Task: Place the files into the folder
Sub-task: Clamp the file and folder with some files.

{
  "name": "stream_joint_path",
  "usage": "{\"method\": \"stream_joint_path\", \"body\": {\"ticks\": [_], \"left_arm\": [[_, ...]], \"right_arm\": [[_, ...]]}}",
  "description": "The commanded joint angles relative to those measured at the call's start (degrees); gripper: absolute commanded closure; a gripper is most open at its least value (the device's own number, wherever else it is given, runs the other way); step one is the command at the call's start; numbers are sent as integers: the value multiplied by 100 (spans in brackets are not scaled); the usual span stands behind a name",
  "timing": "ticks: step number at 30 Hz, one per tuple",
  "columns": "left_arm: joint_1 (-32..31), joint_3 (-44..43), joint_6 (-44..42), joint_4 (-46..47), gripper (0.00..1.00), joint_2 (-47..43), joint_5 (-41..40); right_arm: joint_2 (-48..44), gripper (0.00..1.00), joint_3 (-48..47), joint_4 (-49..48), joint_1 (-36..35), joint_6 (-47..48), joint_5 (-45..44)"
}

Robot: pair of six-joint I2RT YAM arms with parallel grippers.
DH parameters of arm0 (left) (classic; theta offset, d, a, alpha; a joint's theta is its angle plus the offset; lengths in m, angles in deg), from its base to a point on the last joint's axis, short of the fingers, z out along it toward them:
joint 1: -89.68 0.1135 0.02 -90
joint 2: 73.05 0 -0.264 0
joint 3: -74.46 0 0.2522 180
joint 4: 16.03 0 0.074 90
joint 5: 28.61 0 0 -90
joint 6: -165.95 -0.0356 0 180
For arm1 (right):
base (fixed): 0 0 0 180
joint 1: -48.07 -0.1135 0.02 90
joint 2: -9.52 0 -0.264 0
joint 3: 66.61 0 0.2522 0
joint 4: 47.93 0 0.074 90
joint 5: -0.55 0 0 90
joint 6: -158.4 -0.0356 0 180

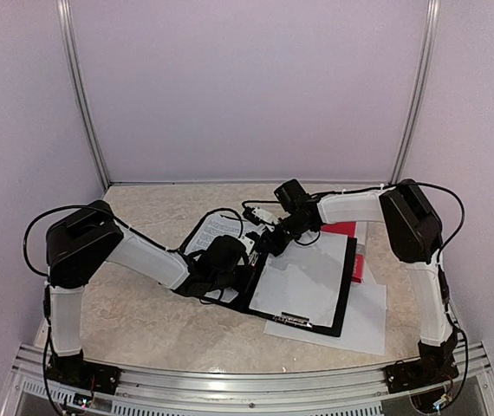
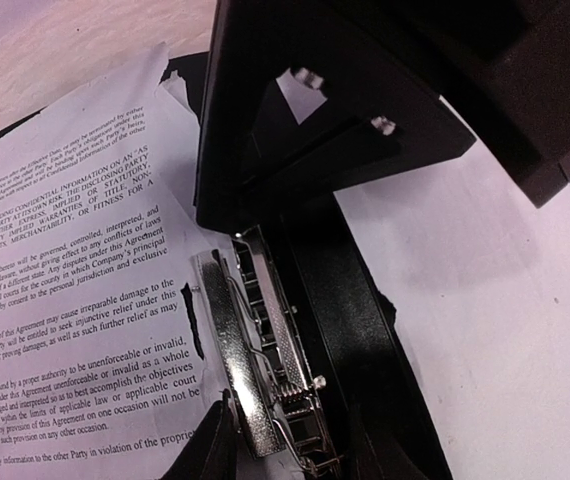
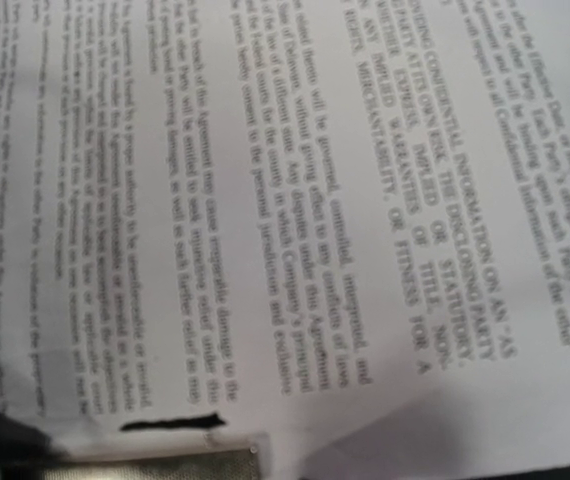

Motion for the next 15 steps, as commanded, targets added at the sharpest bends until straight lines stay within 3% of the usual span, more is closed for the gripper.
{"method": "stream_joint_path", "body": {"ticks": [1,12,15], "left_arm": [[89,161,189,-649,67,-133,-224],[85,160,190,-639,67,-134,-200],[82,151,180,-641,67,-126,-189]], "right_arm": [[66,100,287,1038,101,65,-755],[-40,100,85,1036,101,-8,-380],[-78,95,74,1000,101,-52,-319]]}}
